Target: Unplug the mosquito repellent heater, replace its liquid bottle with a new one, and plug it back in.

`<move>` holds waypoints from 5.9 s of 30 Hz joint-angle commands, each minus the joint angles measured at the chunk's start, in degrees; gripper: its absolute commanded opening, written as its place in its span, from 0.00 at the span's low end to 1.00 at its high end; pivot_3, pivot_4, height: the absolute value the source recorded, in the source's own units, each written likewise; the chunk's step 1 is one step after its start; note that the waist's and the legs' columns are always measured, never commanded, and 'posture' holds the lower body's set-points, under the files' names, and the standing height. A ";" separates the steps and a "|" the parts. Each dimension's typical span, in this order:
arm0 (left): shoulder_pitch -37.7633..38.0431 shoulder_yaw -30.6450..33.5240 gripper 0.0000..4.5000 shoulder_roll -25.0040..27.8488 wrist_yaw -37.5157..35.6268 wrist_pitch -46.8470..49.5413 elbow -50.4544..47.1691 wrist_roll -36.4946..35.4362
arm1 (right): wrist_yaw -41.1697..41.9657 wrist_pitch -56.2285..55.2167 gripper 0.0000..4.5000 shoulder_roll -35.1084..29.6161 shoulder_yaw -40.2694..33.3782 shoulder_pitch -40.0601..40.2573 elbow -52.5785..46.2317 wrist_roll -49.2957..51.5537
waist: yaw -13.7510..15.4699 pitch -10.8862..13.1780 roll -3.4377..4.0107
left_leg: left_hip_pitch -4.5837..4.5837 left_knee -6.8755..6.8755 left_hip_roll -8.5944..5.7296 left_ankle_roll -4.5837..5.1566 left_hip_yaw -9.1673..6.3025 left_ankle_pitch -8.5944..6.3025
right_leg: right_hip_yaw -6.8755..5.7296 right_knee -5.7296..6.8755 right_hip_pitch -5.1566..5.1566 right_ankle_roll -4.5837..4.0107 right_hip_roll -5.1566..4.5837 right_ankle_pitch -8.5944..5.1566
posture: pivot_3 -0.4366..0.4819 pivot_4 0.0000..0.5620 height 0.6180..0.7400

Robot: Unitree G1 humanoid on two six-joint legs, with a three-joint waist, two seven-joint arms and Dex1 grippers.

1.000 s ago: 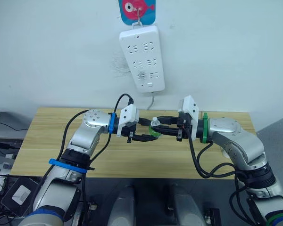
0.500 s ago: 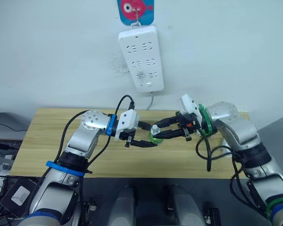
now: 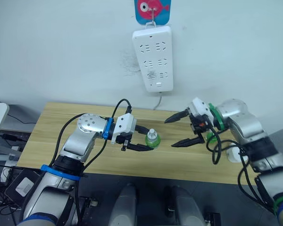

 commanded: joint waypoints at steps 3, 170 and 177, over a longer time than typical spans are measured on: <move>-0.82 0.94 0.48 -0.74 1.39 -2.45 2.44 0.28 | -17.87 12.75 0.99 1.23 -8.17 10.69 -22.25 3.81 | -0.49 0.00 -0.01 | 0.02 -0.01 0.07 0.00 -0.01 0.00 | 0.03 0.04 0.00 0.00 0.04 0.00 | 0.56 0.46 1.00; -5.26 1.17 0.48 -2.38 0.10 -4.21 8.49 0.81 | -36.82 29.10 0.05 12.38 -14.14 2.40 -34.07 21.08 | -1.92 -0.31 -0.11 | 0.05 -0.04 0.07 -0.12 -0.02 0.14 | 0.01 0.16 -0.04 -0.01 0.14 0.01 | 0.55 0.45 1.00; -1.60 1.78 0.48 -1.22 1.37 -4.35 6.36 0.57 | -49.97 29.63 0.05 10.09 -23.48 2.31 -30.98 17.92 | -1.27 -0.36 -0.16 | 0.02 -0.08 0.05 -0.12 -0.11 0.14 | 0.03 0.12 -0.04 -0.02 0.10 0.01 | 0.56 0.45 1.00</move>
